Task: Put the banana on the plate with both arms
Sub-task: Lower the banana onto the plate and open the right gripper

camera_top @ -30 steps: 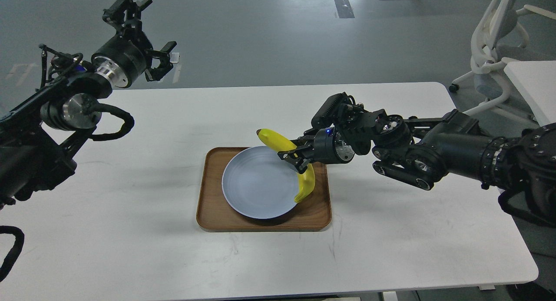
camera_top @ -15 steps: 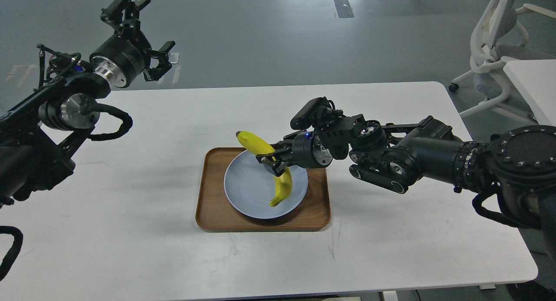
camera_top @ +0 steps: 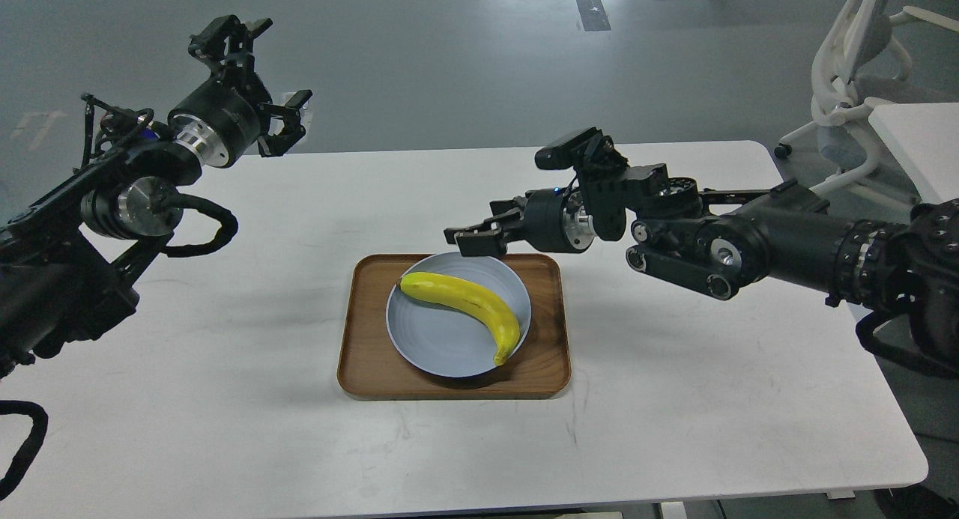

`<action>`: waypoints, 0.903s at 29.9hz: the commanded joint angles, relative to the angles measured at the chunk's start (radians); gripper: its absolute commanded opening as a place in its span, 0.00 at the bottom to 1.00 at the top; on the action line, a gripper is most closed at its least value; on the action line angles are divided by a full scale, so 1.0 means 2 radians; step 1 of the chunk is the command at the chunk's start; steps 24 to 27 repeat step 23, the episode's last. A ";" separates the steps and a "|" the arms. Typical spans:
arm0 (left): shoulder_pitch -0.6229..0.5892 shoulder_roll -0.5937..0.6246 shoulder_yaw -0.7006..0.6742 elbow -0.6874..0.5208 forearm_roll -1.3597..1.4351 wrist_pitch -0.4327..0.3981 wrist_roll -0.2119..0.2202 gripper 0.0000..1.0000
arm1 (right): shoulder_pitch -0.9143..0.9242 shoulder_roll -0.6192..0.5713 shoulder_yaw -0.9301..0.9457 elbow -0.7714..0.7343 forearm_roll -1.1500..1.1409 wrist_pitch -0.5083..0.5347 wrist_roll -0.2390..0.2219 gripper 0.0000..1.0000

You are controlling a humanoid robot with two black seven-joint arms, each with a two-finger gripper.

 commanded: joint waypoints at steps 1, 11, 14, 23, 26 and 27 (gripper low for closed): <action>0.008 0.000 0.000 0.000 -0.001 -0.001 -0.001 0.98 | -0.001 -0.031 0.059 -0.001 0.168 0.039 -0.030 1.00; 0.037 -0.027 -0.009 -0.002 -0.010 -0.001 -0.001 0.98 | -0.114 -0.065 0.324 -0.004 0.508 0.015 -0.136 1.00; 0.043 -0.030 -0.013 -0.005 -0.010 -0.003 -0.001 0.98 | -0.144 -0.068 0.348 0.001 0.515 0.016 -0.139 1.00; 0.070 -0.038 -0.049 -0.007 -0.010 -0.024 -0.001 0.98 | -0.183 -0.068 0.407 -0.001 0.521 0.019 -0.137 1.00; 0.070 -0.038 -0.049 -0.007 -0.010 -0.024 -0.001 0.98 | -0.183 -0.068 0.407 -0.001 0.521 0.019 -0.137 1.00; 0.070 -0.038 -0.049 -0.007 -0.010 -0.024 -0.001 0.98 | -0.183 -0.068 0.407 -0.001 0.521 0.019 -0.137 1.00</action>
